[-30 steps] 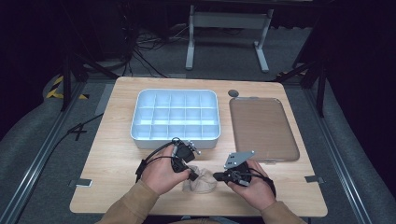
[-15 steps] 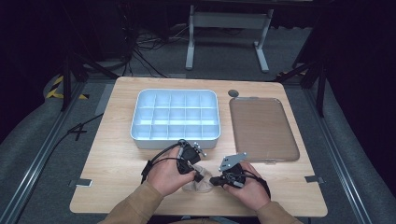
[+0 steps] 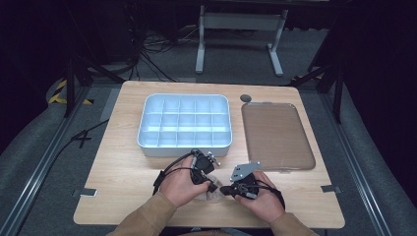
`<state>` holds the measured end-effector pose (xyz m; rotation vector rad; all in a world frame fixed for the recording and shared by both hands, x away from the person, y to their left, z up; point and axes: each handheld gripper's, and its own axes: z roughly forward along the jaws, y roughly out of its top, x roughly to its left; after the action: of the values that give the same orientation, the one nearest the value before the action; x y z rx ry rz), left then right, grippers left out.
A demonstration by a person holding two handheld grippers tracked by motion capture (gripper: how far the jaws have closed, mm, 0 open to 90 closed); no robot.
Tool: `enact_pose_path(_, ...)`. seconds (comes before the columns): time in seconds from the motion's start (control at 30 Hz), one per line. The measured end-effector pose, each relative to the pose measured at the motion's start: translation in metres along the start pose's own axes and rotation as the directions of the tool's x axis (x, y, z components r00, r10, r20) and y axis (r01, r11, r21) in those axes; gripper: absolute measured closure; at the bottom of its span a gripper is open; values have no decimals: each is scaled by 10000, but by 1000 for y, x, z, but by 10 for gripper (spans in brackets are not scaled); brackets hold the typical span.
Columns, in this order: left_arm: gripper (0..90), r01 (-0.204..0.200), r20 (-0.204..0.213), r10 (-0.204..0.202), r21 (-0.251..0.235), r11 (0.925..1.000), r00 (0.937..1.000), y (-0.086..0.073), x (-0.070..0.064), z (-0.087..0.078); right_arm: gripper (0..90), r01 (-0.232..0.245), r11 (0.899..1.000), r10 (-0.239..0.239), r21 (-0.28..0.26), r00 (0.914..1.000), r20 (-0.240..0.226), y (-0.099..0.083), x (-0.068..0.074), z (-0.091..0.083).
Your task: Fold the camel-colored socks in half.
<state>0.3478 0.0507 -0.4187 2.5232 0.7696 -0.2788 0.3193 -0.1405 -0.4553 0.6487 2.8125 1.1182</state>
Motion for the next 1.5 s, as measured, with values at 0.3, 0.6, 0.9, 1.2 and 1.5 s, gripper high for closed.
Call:
enact_pose_path(0.3,601,-46,-336,26,-582,9983,9994,-9,-2,-22,899,35,9992,-26,-394,9998,212,4,0,-18)
enact_pose_path(0.6,639,141,-1059,-232,-863,9962,9941,-26,10,-39,899,653,9929,-645,-991,9978,120,25,12,-28)
enact_pose_path(0.9,684,190,-1422,-288,-698,9974,9894,-37,15,-42,898,987,9901,-1035,-999,9937,-440,35,23,-14)
enact_pose_path(1.2,798,210,-1568,-185,142,9997,9874,-40,22,-29,895,1503,9838,-1588,-973,9835,-865,41,36,10)
enact_pose_path(1.5,841,251,-1446,-175,513,9984,9893,-40,23,-20,895,1339,9880,-1370,-766,9899,-371,39,28,13)
